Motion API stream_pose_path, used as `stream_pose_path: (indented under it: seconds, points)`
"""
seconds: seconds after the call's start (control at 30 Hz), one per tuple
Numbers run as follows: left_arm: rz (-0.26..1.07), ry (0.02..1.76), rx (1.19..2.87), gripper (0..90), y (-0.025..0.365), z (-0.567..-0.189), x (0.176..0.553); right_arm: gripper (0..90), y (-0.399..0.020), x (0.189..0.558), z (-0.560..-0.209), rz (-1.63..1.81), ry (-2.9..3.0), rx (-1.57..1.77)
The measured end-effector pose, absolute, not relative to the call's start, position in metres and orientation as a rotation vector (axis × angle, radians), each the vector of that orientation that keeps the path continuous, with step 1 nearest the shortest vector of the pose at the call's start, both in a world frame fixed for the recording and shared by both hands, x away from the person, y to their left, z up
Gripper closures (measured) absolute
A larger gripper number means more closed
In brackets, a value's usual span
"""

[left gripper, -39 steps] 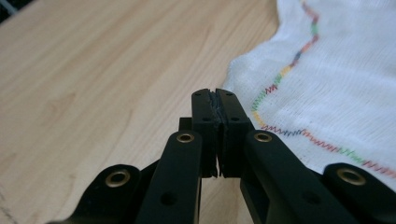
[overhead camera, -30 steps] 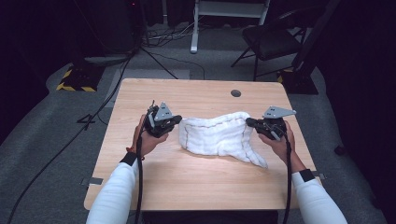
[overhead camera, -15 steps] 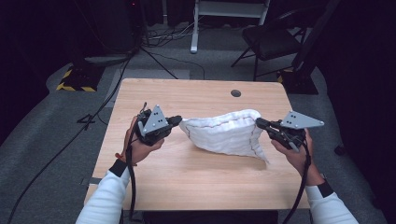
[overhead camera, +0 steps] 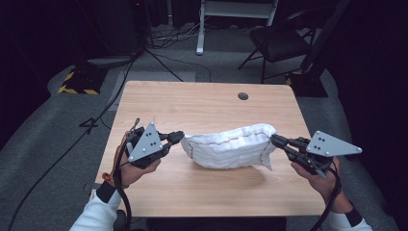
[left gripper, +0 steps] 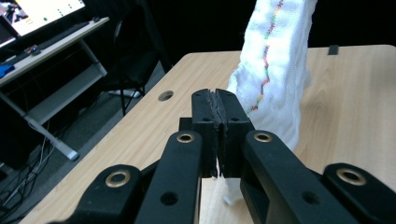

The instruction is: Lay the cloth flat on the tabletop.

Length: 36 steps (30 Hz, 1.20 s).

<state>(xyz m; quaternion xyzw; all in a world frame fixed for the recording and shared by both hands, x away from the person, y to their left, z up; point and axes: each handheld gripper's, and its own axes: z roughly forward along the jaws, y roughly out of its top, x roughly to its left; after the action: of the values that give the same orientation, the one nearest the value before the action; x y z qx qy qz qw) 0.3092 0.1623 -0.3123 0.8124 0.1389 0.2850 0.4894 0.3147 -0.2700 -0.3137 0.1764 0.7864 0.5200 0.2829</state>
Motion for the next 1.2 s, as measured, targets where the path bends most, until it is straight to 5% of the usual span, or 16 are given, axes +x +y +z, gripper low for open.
stream_pose_path:
  seconds: [0.37,0.6,1.2]
  points:
    - [0.694,0.421,1.981,87.4,0.161,-0.312,0.335,87.7,-0.276,0.322,-0.307,1.407,2.065,0.519]
    - [0.621,0.543,2.020,87.4,0.141,-0.338,0.402,87.7,-0.278,0.380,-0.331,1.323,2.054,0.684]
    - [0.689,0.838,2.154,85.3,0.094,-0.411,0.536,87.6,-0.266,0.513,-0.389,1.037,2.079,0.958]
